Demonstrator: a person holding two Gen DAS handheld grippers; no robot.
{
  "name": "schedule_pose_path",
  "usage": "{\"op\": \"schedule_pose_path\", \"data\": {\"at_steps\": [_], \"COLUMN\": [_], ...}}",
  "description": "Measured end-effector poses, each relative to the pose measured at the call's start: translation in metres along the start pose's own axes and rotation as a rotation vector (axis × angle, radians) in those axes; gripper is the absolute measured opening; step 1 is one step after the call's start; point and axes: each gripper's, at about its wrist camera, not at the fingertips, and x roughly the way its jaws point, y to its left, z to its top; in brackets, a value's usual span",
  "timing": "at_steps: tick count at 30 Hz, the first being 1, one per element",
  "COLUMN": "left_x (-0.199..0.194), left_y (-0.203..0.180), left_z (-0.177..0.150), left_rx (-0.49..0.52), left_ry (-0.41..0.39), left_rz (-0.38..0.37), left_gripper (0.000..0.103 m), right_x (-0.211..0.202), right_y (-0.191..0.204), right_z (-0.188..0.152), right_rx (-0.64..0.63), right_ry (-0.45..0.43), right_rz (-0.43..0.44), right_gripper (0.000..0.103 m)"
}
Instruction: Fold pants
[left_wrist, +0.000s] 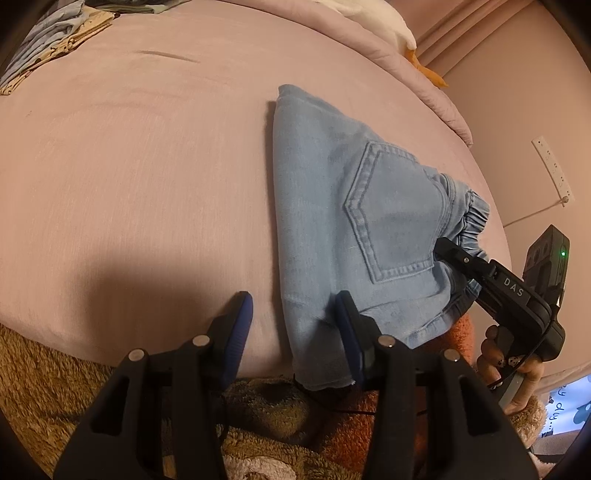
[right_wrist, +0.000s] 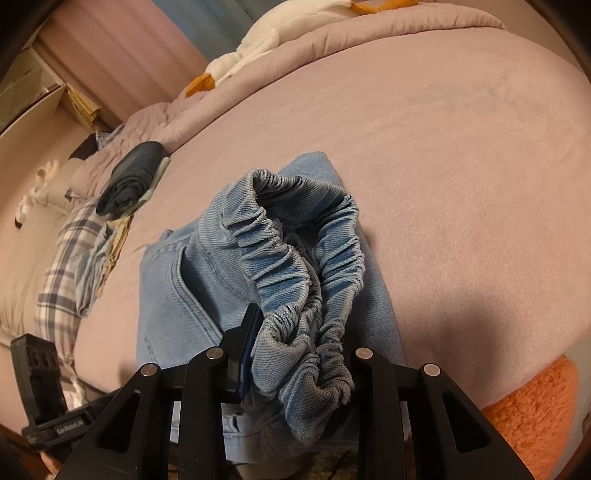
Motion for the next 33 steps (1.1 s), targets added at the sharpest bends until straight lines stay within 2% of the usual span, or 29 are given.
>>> {"op": "schedule_pose_path", "data": {"at_steps": [10, 17, 21, 29, 33], "left_x": [0.002, 0.002, 0.003, 0.005, 0.004], "left_y": [-0.004, -0.007, -0.010, -0.015, -0.018], "left_z": [-0.004, -0.005, -0.004, -0.003, -0.002], "left_rx": [-0.008, -0.013, -0.013, -0.016, -0.015], "left_ry": [-0.010, -0.007, -0.012, -0.009, -0.003], "left_rz": [0.017, 0.026, 0.038, 0.071, 0.106], "left_gripper": [0.047, 0.048, 0.049, 0.050, 0.054], "right_x": [-0.018, -0.030, -0.016, -0.014, -0.016], "right_y": [0.013, 0.015, 0.007, -0.004, -0.004], "right_z": [-0.005, -0.007, -0.006, -0.004, -0.004], "right_rx": [-0.066, -0.098, -0.111, -0.089, -0.091], "right_ry": [0.026, 0.013, 0.024, 0.033, 0.034], "right_rz": [-0.111, -0.106, -0.135, -0.082, -0.081], "right_gripper": [0.034, 0.034, 0.034, 0.034, 0.034]}}
